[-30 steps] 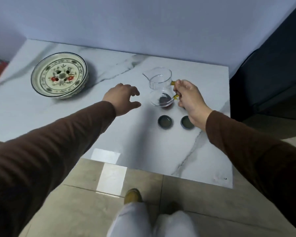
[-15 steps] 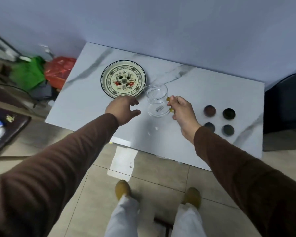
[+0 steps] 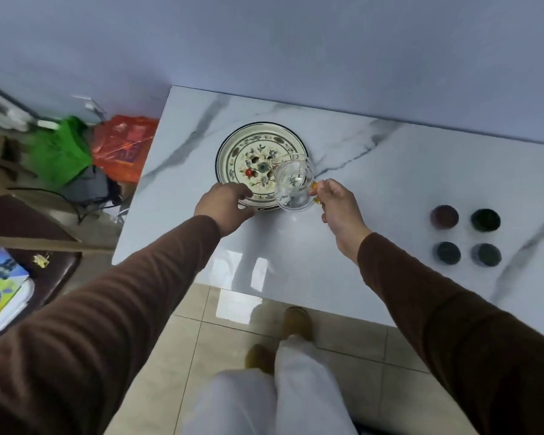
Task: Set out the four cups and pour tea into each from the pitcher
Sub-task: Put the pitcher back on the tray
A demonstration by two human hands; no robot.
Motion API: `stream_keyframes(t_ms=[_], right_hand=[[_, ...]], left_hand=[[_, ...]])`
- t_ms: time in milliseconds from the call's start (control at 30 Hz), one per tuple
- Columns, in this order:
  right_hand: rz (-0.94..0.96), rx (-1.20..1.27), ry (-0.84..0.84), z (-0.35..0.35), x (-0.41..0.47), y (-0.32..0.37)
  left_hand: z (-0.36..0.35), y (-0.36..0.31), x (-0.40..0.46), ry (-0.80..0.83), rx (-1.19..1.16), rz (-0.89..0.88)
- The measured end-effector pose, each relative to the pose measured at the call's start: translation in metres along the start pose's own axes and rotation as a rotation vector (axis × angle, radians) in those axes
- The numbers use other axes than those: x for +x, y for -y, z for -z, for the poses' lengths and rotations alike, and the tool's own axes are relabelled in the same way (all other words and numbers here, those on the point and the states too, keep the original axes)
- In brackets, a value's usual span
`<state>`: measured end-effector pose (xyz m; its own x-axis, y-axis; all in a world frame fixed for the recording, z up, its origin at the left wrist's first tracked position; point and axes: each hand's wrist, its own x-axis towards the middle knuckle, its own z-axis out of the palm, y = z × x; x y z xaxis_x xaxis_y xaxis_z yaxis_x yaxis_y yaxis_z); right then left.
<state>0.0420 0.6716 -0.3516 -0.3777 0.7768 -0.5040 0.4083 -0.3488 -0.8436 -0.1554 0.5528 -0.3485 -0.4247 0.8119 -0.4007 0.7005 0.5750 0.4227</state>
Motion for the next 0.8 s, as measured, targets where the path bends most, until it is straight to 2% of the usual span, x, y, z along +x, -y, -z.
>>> stream_keyframes(t_ms=[167, 467, 800], right_hand=[[-0.038, -0.013, -0.030, -0.038, 0.040, -0.006], [-0.067, -0.042, -0.132, -0.110, 0.102, -0.026], [-0.072, -0.060, -0.153, -0.123, 0.143, -0.037]], left_hand=[[0.001, 0.034, 0.038, -0.007, 0.025, -0.048], [0.003, 0.094, 0.099, 0.048, 0.070, -0.241], [-0.011, 0.115, 0.129, 0.085, 0.103, -0.309]])
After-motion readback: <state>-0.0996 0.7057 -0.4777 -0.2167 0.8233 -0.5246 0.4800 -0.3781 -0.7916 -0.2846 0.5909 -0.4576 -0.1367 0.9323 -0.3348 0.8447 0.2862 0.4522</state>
